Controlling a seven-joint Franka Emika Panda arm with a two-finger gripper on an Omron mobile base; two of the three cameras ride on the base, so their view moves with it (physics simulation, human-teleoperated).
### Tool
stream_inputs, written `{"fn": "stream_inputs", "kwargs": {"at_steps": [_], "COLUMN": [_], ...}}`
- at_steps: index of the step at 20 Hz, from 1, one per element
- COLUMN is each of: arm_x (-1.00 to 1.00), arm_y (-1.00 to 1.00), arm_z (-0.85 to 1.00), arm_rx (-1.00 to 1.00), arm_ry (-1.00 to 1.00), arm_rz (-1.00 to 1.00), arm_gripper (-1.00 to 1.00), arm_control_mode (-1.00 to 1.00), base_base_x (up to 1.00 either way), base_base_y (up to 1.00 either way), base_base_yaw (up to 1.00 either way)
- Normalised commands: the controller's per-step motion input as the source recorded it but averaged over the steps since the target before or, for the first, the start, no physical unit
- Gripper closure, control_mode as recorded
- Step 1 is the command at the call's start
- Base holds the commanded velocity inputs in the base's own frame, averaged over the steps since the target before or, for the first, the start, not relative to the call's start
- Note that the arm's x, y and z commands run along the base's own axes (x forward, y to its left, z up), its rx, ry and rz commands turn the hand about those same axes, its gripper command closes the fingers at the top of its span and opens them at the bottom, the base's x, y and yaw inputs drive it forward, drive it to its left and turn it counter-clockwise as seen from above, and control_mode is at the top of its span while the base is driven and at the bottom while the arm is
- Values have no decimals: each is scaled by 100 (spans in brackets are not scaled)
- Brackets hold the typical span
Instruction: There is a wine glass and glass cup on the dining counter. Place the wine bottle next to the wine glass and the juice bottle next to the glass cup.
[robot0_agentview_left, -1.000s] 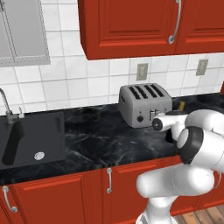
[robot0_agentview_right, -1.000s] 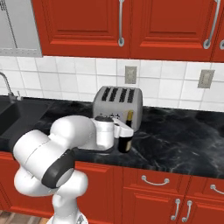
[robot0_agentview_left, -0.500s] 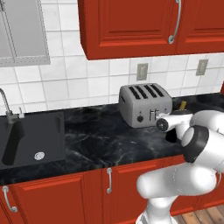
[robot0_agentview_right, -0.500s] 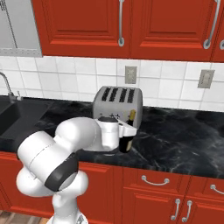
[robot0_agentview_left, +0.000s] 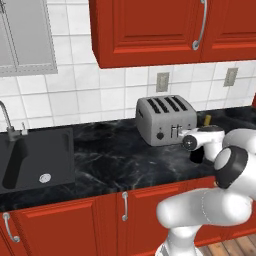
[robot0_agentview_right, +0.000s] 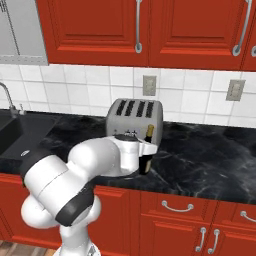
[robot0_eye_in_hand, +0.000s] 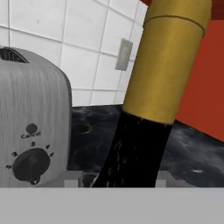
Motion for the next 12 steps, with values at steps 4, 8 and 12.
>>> {"fn": "stream_inputs", "kwargs": {"at_steps": [4, 8, 12], "arm_x": [-26, -28, -23], "arm_y": [10, 21, 21], "arm_z": [19, 22, 31], "arm_rx": [13, 10, 10], "arm_ry": [0, 0, 0], "arm_rz": [0, 0, 0], "arm_gripper": [100, 100, 100], "arm_control_mode": [-100, -100, -100], "base_base_x": [0, 0, 0], "base_base_y": [0, 0, 0], "base_base_yaw": [0, 0, 0]}}
